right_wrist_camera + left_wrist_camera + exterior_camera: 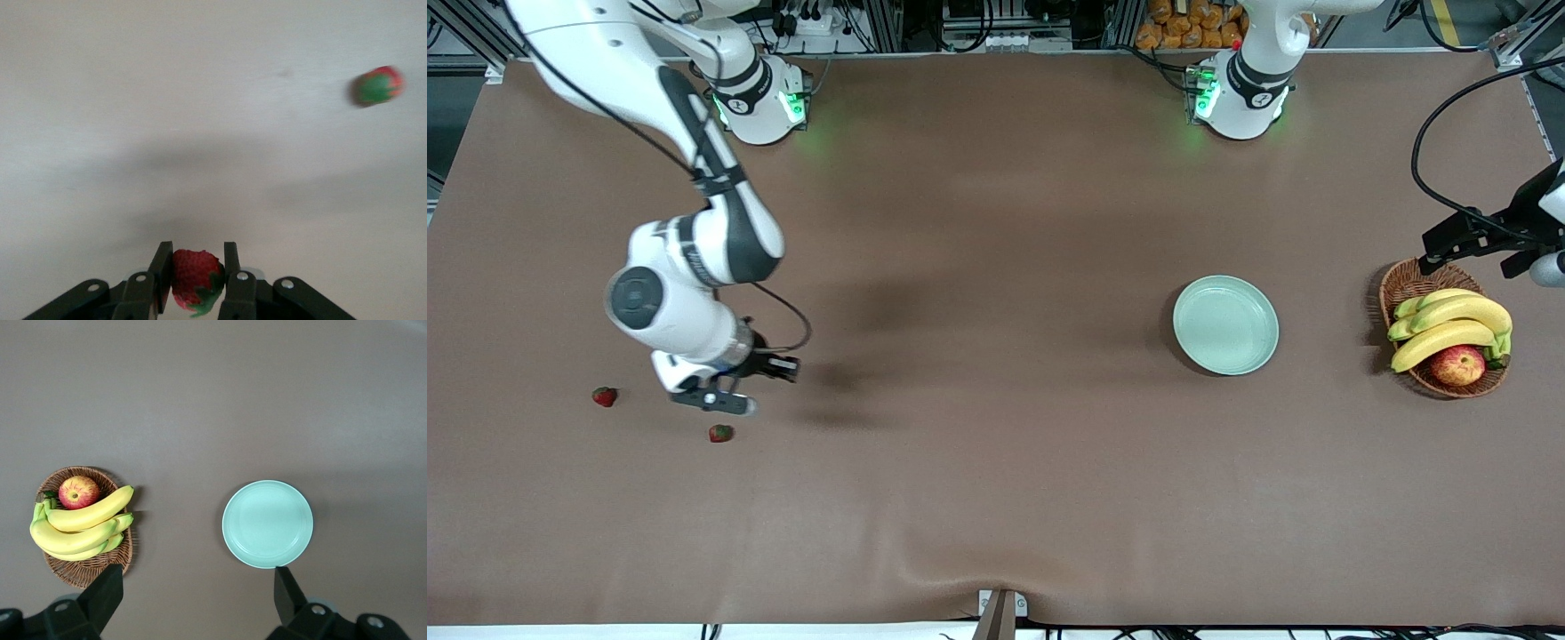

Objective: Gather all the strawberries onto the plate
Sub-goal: 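Carry the strawberry toward the plate and release it on the table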

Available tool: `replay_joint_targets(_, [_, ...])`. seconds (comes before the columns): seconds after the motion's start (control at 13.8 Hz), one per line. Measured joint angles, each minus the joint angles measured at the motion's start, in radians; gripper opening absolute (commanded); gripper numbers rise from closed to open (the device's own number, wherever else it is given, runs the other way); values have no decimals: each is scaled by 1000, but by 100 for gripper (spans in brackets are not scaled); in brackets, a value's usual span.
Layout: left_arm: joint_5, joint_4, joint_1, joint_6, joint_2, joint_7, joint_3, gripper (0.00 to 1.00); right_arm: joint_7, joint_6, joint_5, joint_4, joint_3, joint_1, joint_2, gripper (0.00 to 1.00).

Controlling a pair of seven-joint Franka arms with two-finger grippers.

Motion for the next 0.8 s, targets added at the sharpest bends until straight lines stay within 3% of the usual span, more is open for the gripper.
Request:
replay_joint_targets(0.51, [0, 0, 0, -6, 2, 0, -1, 100, 362, 5, 40, 268, 0, 208, 209, 13])
replay_joint_targets(0.8, [0, 0, -1, -17, 2, 0, -1, 100, 471, 13, 40, 334, -1, 275, 261, 13])
